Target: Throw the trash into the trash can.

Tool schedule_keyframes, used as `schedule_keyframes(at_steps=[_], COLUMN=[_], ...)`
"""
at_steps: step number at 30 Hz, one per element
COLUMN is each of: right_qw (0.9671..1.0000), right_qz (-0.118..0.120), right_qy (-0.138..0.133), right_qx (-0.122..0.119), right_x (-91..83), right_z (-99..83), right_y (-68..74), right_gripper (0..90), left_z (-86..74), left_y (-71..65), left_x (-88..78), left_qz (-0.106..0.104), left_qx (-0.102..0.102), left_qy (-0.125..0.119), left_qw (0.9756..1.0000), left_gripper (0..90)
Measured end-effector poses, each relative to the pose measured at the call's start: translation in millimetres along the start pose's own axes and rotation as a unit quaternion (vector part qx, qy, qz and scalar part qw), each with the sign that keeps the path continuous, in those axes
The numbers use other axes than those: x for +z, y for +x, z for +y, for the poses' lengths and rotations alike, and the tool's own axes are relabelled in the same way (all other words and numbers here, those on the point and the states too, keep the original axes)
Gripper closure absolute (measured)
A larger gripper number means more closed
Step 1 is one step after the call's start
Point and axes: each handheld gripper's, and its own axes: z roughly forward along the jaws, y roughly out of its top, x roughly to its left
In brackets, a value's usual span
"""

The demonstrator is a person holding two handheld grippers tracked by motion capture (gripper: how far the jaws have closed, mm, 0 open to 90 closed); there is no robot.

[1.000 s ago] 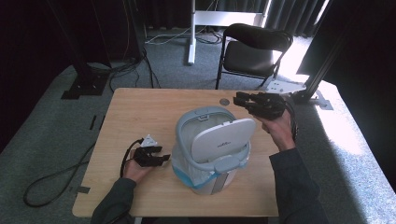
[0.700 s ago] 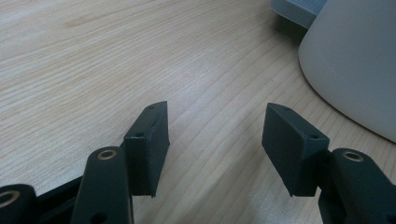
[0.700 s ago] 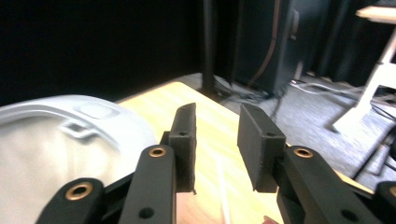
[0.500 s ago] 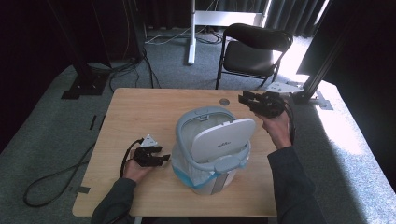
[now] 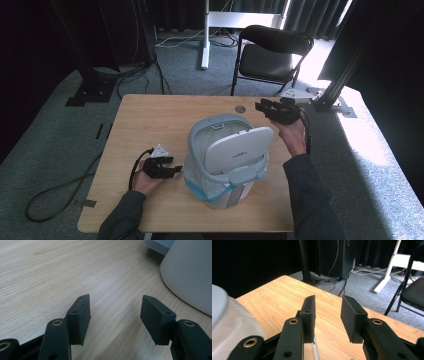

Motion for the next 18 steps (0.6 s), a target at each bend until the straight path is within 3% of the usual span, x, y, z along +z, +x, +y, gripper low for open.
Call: schedule_keyframes(at_steps=[18], right_qw=[0.9981], right_qz=[-0.005], right_qy=[0.055], right_qx=[0.029], right_x=[46.6], right_z=[-27.4], right_y=[-13.0], right_gripper=[59.7], left_z=[0.0], left_y=[-0.1], left_x=[0.0], left_qz=[0.001], left_qx=[0.001], left_qy=[0.000], left_qw=[1.0000], left_gripper=[41.5])
